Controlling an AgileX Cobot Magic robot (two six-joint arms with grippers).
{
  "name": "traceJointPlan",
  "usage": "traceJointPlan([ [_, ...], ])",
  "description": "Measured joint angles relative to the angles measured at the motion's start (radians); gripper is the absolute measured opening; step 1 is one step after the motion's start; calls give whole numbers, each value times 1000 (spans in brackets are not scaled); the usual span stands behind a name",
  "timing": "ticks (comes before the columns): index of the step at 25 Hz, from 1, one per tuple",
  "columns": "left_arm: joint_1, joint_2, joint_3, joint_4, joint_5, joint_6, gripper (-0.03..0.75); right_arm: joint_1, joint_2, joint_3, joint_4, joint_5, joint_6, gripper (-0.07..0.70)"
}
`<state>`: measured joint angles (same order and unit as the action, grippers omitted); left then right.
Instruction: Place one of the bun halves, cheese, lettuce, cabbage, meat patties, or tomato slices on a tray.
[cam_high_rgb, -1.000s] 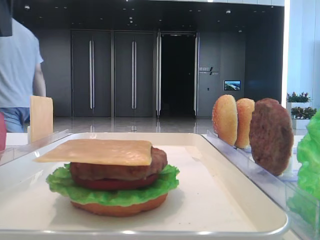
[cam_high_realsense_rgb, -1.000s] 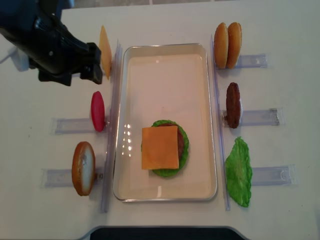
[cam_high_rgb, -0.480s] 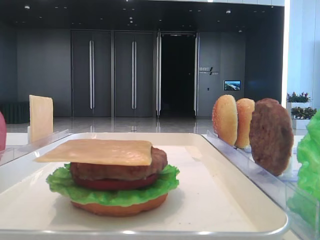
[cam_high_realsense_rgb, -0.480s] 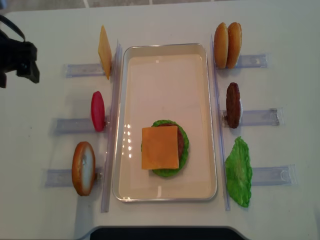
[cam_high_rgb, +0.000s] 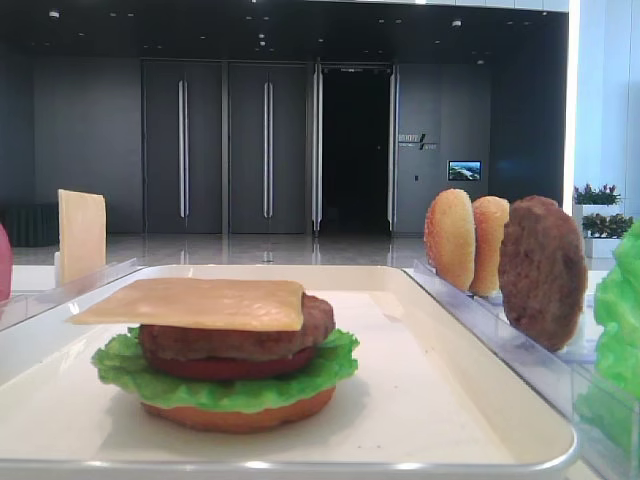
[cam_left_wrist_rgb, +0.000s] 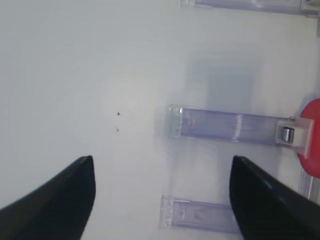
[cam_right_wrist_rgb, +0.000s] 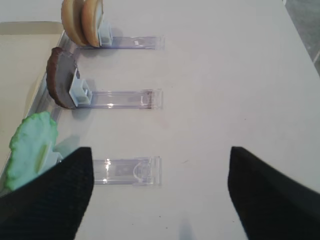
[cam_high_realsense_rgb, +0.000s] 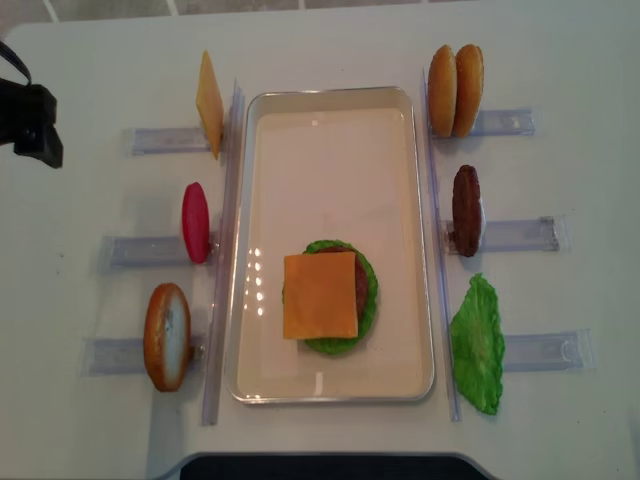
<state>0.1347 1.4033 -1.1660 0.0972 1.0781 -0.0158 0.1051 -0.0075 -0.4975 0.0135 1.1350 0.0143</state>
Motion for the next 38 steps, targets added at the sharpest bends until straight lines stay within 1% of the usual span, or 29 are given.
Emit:
traceJointPlan([
  [9, 0, -235, 1, -28, 7, 58, 639, 0, 0, 0, 0, 0, 0, 555],
  [12, 0, -331, 23, -57, 4, 94, 639, 0, 0, 0, 0, 0, 0, 555],
  [14, 0, -406, 52, -74, -8, 121, 639, 0, 0, 0, 0, 0, 0, 555],
  [20, 0, -617, 192, -85, -79, 152, 639, 0, 0, 0, 0, 0, 0, 555],
  [27, 0, -832, 363, -85, -131, 174, 639, 0, 0, 0, 0, 0, 0, 555],
  [34, 0, -1014, 505, -119, -135, 177, 639, 0, 0, 0, 0, 0, 0, 555],
  [38, 0, -1121, 557, -147, -134, 179, 639, 0, 0, 0, 0, 0, 0, 555],
])
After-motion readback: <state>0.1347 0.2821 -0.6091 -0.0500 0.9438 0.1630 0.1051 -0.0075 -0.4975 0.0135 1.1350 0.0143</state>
